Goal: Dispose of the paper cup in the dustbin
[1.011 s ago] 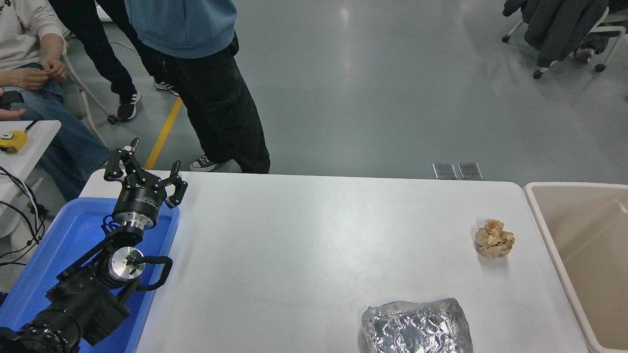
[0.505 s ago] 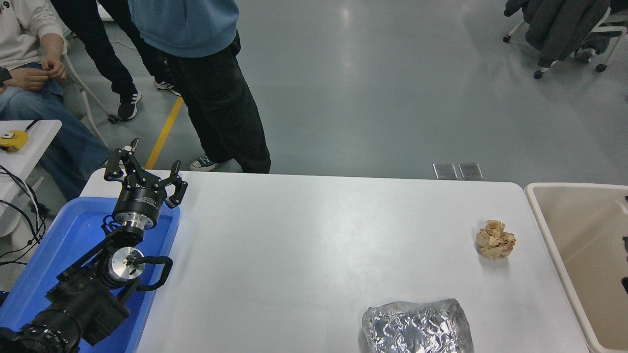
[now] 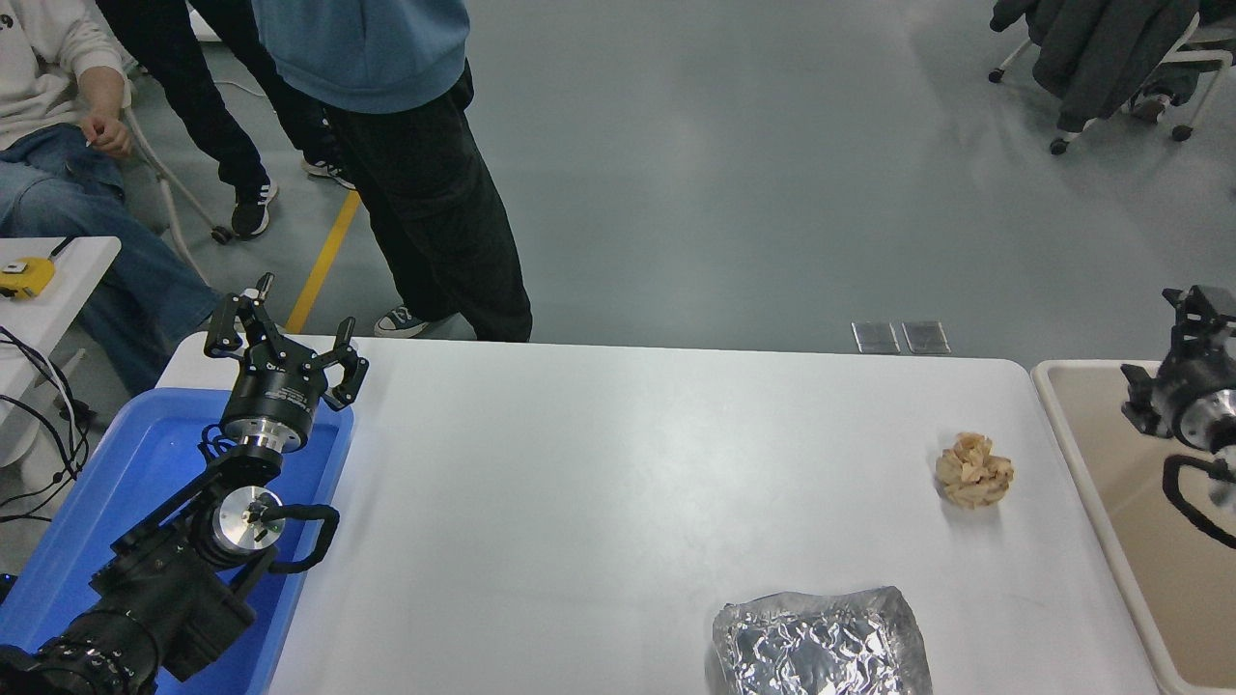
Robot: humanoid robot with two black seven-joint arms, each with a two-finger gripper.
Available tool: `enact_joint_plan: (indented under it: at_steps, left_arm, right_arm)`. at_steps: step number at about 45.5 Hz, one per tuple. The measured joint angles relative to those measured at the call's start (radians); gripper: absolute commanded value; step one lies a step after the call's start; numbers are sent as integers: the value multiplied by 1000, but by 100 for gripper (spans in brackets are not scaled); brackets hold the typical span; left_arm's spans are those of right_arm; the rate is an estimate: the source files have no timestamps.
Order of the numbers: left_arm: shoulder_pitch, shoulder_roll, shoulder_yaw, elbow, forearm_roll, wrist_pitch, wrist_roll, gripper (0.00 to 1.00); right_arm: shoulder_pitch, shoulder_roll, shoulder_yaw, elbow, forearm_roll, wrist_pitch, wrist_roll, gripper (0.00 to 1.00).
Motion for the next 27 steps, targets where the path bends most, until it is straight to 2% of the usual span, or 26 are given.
enact_joint_plan:
  at_steps: [11,27]
  left_arm:
    - [0,0,0,0,0,0,0,100]
    - [0,0,0,0,0,0,0,100]
  right_arm:
    - [-21,93,124,41,-129,-8,99,100]
    - [-62,166,164,45,-183,-28,264,100]
